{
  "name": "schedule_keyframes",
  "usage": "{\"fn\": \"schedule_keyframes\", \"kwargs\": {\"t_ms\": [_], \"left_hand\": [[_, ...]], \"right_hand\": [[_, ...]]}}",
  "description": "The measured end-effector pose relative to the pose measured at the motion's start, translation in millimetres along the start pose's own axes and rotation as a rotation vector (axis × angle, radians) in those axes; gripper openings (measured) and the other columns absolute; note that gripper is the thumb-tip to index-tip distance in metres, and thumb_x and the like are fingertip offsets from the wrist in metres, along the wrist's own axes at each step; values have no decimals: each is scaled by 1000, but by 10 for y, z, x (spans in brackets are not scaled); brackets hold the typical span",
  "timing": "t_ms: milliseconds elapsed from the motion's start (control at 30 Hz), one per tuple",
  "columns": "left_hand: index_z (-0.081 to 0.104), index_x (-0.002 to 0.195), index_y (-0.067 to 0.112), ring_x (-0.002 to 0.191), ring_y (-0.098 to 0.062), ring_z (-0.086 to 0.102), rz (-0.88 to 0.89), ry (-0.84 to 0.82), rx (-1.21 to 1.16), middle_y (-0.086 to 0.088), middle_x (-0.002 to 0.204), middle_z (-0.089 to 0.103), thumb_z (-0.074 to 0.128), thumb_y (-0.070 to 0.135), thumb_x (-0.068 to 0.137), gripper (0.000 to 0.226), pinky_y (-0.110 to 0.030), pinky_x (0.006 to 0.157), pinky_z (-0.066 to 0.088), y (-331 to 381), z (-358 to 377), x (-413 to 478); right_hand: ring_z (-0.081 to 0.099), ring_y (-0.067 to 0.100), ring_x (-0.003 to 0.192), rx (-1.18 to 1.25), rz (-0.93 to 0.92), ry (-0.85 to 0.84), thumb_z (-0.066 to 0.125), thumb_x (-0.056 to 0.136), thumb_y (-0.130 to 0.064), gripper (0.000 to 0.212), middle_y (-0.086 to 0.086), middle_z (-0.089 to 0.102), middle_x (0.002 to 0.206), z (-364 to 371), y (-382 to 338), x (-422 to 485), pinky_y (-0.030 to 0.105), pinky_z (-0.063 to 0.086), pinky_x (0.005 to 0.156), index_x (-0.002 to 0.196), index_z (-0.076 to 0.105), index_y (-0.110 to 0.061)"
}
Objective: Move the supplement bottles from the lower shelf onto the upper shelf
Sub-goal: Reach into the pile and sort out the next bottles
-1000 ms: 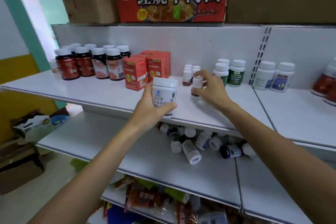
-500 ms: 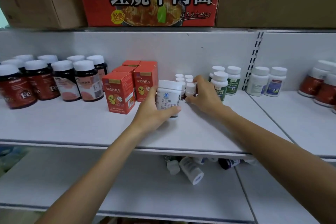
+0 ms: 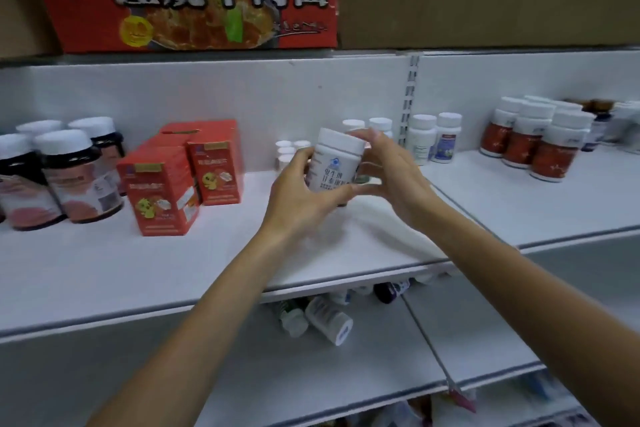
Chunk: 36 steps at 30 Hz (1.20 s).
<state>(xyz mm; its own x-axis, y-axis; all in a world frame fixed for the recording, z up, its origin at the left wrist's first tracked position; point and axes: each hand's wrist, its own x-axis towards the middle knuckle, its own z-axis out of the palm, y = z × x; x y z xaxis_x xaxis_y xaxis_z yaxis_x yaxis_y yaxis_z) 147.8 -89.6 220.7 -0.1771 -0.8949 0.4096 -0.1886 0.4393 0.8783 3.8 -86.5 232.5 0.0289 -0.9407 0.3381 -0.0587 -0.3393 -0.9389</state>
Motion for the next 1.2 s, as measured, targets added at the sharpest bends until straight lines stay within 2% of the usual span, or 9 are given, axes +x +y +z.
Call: {"fn": "schedule_keyframes", "kwargs": {"t_ms": [100, 200, 333, 467, 567, 700, 933, 1067, 1200], "left_hand": [[51, 110, 17, 77, -4, 59, -6, -62, -46, 10, 90, 59, 80, 16, 67, 51, -18, 62, 55, 54, 430, 56], [53, 111, 19, 84, -2, 59, 20, -179, -43, 13, 94, 62, 80, 23, 68, 51, -23, 75, 55, 101, 896, 56], [53, 112, 20, 98, -5, 57, 96, -338, 12, 7, 114, 59, 75, 28, 76, 43, -13, 78, 45, 232, 1527, 36], [58, 101, 23, 100, -7, 58, 152, -460, 9, 6, 114, 60, 69, 21, 81, 22, -10, 75, 44, 425, 2274, -40], [60, 99, 21, 96, -8, 57, 197, -507, -2, 2, 113, 61, 68, 15, 81, 21, -17, 78, 47, 640, 2958, -154], [60, 96, 19, 96, -14, 60, 280, -568, 5, -2, 108, 64, 68, 12, 80, 19, -25, 84, 47, 904, 3882, -340], [62, 97, 20, 97, -11, 59, 323, -689, -13, 4, 105, 63, 66, 18, 83, 15, -22, 80, 43, 1237, 5115, -622], [63, 102, 19, 96, -8, 58, 362, -735, 13, 7, 104, 62, 64, 20, 85, 17, -21, 83, 44, 1377, 5540, -599], [64, 106, 21, 98, -7, 57, 425, -769, 46, 10, 105, 60, 62, 20, 86, 20, -21, 84, 44, 1459, 5916, -370]], "right_hand": [[67, 12, 86, 25, -22, 48, 61, 87, -19, 31, 3, 65, 101, -333, 6, -242, 33, 57, 67, 116, 52, -24], [66, 12, 85, -41, -14, 167, 66, 82, -2, 47, 5, 64, 102, -773, 7, -474, 33, 58, 67, 121, 49, -24], [64, 9, 83, -138, 7, 433, 71, 79, -7, 39, 1, 63, 97, -1569, -40, -809, 36, 57, 76, 111, 55, -23], [62, 15, 92, -186, 34, 617, 70, 82, -11, 38, 4, 60, 106, -2416, -98, -1275, 35, 54, 81, 110, 51, -30], [61, 12, 88, -267, 55, 696, 66, 86, -16, 41, 1, 57, 103, -3035, -181, -1672, 25, 54, 72, 118, 45, -29], [59, 18, 89, -374, 84, 807, 66, 86, -20, 36, 5, 55, 99, -3867, -323, -2221, 35, 51, 74, 114, 44, -20], [61, 19, 86, -401, 143, 904, 71, 80, -14, 39, 4, 55, 96, -5001, -543, -2999, 29, 52, 64, 112, 49, -18], [61, 27, 98, -385, 180, 942, 64, 87, -16, 32, 11, 54, 109, -5476, -433, -3100, 42, 57, 76, 114, 47, -20], [58, 31, 101, -335, 219, 937, 48, 87, -2, 30, 11, 51, 107, -5902, -262, -2979, 59, 48, 90, 105, 47, -26]]}}
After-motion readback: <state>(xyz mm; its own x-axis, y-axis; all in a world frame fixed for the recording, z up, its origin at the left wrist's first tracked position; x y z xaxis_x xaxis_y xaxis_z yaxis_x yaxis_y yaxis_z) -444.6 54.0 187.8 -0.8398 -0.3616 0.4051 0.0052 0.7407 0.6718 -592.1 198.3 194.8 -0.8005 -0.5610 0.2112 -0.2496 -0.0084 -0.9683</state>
